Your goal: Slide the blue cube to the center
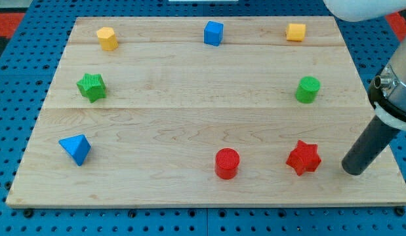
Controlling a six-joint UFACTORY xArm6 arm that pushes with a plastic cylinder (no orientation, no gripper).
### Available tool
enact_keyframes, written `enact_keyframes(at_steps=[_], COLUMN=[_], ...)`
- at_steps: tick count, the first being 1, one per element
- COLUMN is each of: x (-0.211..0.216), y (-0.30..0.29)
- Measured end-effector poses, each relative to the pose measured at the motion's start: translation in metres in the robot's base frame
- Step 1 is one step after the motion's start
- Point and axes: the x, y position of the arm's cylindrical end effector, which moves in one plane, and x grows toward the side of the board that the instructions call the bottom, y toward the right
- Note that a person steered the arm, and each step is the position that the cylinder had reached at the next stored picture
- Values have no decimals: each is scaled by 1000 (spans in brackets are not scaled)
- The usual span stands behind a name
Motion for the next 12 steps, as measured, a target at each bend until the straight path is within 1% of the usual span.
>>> enact_keyframes(at_steps=[4, 5, 6, 7, 8, 11, 12], x=[0, -62, -149, -237, -282, -282, -311], y=[11, 78, 120, 119, 119, 119, 119])
